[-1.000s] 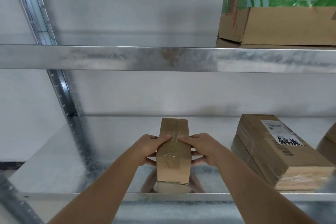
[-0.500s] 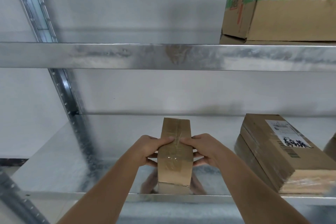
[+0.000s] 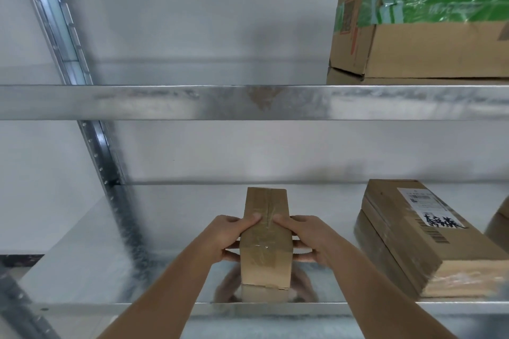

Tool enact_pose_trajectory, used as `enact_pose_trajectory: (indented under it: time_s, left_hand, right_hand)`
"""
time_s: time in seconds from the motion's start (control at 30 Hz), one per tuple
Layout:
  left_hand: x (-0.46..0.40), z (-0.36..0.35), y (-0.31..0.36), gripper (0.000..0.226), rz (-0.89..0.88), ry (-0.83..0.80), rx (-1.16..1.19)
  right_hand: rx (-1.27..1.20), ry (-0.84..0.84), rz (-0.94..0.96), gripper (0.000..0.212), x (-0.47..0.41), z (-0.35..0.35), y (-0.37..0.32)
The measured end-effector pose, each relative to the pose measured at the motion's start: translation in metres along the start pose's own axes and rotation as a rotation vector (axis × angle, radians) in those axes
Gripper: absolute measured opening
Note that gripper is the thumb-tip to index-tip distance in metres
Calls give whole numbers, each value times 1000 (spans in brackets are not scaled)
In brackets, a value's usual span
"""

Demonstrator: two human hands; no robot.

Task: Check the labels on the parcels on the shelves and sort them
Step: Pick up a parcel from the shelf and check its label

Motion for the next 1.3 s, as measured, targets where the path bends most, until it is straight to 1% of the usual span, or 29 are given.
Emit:
enact_pose_trajectory:
  time_s: [0.1, 0.17, 0.23, 0.27, 0.3, 0.37, 0.4, 0.43, 0.47, 0.5, 0.53, 0.57, 0.67, 0.8, 1.1, 1.3]
  left_hand:
    - [4, 3, -6, 46, -1, -38, 135]
    - [5, 5, -13, 47, 1, -74, 255]
    - [2, 8, -22, 59, -11, -37, 290]
    - [1, 9, -23, 58, -32, 13, 238]
    - [1, 10, -22, 50, -58, 70, 157]
    - [-1, 9, -18, 28, -74, 183, -17]
    - [-1, 7, -17, 25, -56, 194, -42]
    - [-1, 5, -15, 35, -24, 175, -34]
    - [-4, 3, -16, 46, 14, 136, -14]
    - [-5, 1, -16, 52, 27, 102, -10]
    - [-5, 0, -15, 53, 16, 82, -29]
    - [-5, 0, -14, 51, 0, 75, -62]
    - [-6, 0, -13, 52, -4, 95, -78]
    - [-8, -1, -15, 61, 71, 104, -56]
    - [-14, 3, -14, 61, 113, 40, -56]
    - [-19, 0, -14, 56, 118, 24, -48]
  right_hand:
    - [-72, 19, 7, 43, 5, -6, 4]
    - [-141, 59, 20, 52, 3, -3, 7]
    - [-56, 86, 76, 59, 5, 2, 6]
    - [-3, 102, 98, 63, 6, 5, 4]
    - [38, 125, 104, 69, 9, 7, 2]
    - [96, 141, 96, 78, 13, 5, -3]
    - [108, 151, 83, 79, 12, 4, -4]
    - [121, 150, 70, 75, 13, 3, -5]
    - [130, 142, 61, 64, 12, 1, -4]
    - [133, 135, 56, 51, 11, 1, -1]
    - [122, 128, 48, 41, 10, 0, 1]
    - [117, 127, 34, 37, 9, 1, 3]
    - [133, 127, -1, 41, 6, 2, 3]
    - [126, 122, -27, 46, 0, 3, 4]
    - [130, 88, -37, 46, -4, 5, 5]
    - [147, 99, -43, 44, -7, 3, 4]
Point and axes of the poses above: each hand's wrist, its own x-axis away from the middle knuckle, its own z-axis out of the back of the hand, y = z × x, the point moved 3 cm from there along -x, towards the middle knuckle, and after that the axes turned 7 degrees about z, right-handed, at the moved point
